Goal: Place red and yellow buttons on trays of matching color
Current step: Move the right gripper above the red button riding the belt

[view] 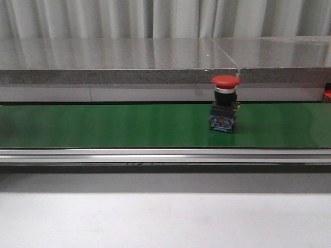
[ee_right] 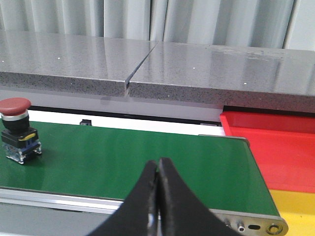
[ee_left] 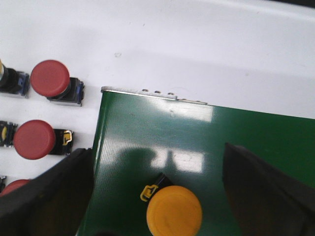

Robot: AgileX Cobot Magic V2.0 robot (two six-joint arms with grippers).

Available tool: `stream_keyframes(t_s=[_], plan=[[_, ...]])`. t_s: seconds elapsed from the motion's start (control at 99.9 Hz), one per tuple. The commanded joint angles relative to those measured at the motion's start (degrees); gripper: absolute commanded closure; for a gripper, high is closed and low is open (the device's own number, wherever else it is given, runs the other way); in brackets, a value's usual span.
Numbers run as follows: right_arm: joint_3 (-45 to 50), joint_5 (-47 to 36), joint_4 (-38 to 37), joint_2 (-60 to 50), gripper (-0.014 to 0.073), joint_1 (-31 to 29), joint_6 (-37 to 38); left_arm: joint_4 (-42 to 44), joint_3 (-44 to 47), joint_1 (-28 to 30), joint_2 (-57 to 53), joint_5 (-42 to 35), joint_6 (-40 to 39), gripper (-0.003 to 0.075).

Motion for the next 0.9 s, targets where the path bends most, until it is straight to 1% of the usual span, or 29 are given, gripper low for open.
stream_keyframes(t_s=[0.0,0.1,0.22,0.34,0.531,0.591,0.681,0.811,0.891], plan=[[-0.8,-4.7,-0.4,-1.1,0.066,0.1,-0.3,-0.8,-1.5,-1.9,-5.8,-3.9,0.3,0.0183],[-0.8,-4.7,-0.4,-1.1,0.066,0.1,-0.3,-0.8,0.3,-3.7,-10.1,-6.0,0.3,0.0183],[-0.8,-4.7,-0.4,-1.1,0.066,0.1,-0.3,-0.8,5.4,-6.1,-17.2,-10.6,0.3,0.0183],[-0.8,-4.7,-0.4,-1.1,0.066,0.1,-0.3,-0.8,11.9,-7.5,-25.1,-13.6,0.3,0.0183],[-0.8,-4.7,-0.4,-1.1,0.066,0.1,-0.3,-1.5,23.9,-7.5,-38.1,-16.5,0.3,0.0201],[-0.8,-4.7,-0.4,-1.1,0.066,0.1,-0.3,-1.5,27.4,-7.5,-42.0,-17.1,0.3,0.0222],[-0.8,-5.3,-0.4,-1.1,0.066,0.1,-0.3,-1.5,32.9,-7.5,-48.1,-17.4,0.3,0.0277],[-0.8,-7.6,-0.4,-1.1,0.066,0.1,-0.3,-1.5,40.0,-7.5,-55.8,-17.4,0.3,0.0395],[-0.8,-8.6,-0.4,-1.1,0.066,0.1,-0.3,-1.5,43.5,-7.5,-60.4,-17.4,0.3,0.0491]])
